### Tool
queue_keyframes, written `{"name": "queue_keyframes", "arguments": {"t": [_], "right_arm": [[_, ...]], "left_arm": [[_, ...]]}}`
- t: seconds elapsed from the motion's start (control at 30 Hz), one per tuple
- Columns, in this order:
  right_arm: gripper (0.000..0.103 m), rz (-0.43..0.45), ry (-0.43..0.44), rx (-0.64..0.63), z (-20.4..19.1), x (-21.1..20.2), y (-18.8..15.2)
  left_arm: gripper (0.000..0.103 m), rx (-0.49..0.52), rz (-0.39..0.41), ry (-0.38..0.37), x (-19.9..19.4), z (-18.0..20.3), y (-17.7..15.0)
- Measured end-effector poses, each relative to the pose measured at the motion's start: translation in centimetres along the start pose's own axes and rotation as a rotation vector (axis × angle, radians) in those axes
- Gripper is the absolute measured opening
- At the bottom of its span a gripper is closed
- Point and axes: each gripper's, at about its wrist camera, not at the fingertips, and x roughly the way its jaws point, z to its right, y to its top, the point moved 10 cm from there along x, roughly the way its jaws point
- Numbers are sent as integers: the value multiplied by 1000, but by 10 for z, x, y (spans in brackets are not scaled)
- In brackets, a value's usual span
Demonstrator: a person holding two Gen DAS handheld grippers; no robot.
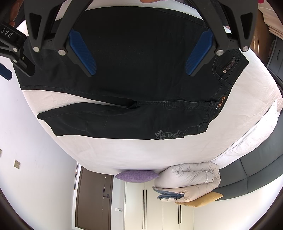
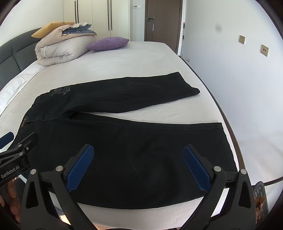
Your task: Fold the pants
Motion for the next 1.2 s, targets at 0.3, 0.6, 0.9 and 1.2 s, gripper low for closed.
{"name": "queue_keyframes", "arguments": {"t": [0.3, 0.6, 0.9, 1.2], "right_arm": [[103, -2, 3, 1, 0, 0, 0], [103, -4, 7, 2, -2, -1, 0], [103, -7, 9, 0, -6, -3, -1], [103, -11, 12, -2, -6, -1, -2]], "left_arm": [[103, 1, -2, 0, -4, -1, -2], [103, 1, -2, 1, -8, -2, -10], [103, 1, -3, 1, -10, -3, -11], [103, 1, -5, 1, -13, -4, -12]]}}
